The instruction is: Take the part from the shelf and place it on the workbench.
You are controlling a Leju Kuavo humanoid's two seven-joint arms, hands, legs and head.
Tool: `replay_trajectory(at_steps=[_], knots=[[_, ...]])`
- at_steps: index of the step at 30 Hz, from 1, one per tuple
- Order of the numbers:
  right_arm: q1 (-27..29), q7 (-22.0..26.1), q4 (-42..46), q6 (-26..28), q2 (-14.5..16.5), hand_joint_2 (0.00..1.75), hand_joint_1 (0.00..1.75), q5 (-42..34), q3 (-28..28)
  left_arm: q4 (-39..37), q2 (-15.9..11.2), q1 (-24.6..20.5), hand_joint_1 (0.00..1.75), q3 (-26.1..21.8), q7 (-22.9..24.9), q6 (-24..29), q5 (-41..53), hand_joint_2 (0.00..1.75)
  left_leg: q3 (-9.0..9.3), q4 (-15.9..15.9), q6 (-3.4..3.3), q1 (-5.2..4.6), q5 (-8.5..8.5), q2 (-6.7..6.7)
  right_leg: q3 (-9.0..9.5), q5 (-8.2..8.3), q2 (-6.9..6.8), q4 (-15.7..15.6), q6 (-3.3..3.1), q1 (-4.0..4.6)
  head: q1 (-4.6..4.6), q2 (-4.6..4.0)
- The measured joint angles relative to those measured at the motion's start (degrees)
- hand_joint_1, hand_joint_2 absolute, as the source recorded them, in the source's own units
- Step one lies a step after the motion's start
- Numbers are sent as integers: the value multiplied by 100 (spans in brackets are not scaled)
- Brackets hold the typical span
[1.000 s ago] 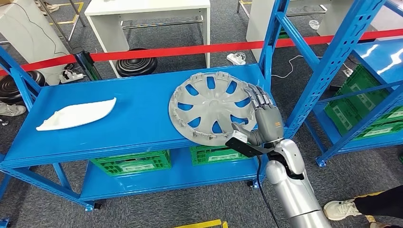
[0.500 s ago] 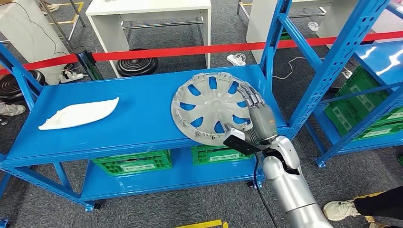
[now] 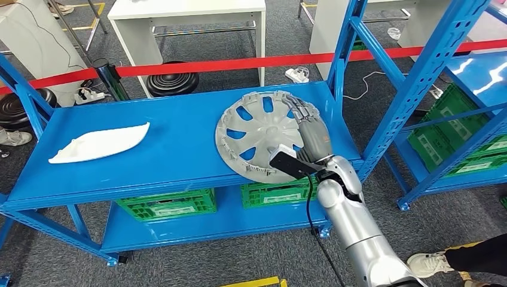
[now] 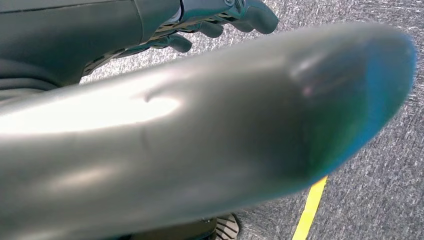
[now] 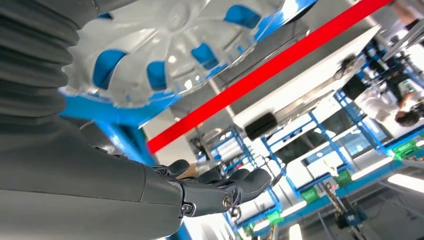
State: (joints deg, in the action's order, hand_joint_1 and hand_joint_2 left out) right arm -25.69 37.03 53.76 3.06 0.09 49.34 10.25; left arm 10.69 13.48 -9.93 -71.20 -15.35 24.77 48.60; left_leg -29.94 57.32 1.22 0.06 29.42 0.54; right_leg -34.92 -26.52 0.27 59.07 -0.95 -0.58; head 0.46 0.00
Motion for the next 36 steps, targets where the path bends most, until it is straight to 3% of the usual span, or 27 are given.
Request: replay_trajectory(at_steps=[8, 12, 16, 36], knots=[[-158, 299, -331, -567, 139, 175, 0, -992, 15, 0, 6, 10, 0, -1, 18, 52, 15, 0, -1, 0, 0, 0, 0, 1, 0, 0, -1, 0, 0, -1, 0, 0], [-210, 309, -414, -613, 157, 175, 0, -1096, 73, 0, 6, 11, 0, 1, 19, 56, 19, 0, -1, 0, 0, 0, 0, 1, 0, 0, 0, -1, 0, -1, 1, 0], [-242, 317, -464, -611, 175, 0, 0, -1129, 93, 0, 7, 15, 0, 1, 24, 61, 22, 0, -1, 0, 0, -1, 0, 2, 1, 0, -1, -1, 0, 0, 0, 0], [-412, 323, -1065, -383, 484, 0, 0, -1653, 769, -7, 12, 14, 0, 51, 62, 93, 104, 0, 0, 1, 0, -1, 0, 1, 2, 0, -1, -2, 0, 1, 0, 0]])
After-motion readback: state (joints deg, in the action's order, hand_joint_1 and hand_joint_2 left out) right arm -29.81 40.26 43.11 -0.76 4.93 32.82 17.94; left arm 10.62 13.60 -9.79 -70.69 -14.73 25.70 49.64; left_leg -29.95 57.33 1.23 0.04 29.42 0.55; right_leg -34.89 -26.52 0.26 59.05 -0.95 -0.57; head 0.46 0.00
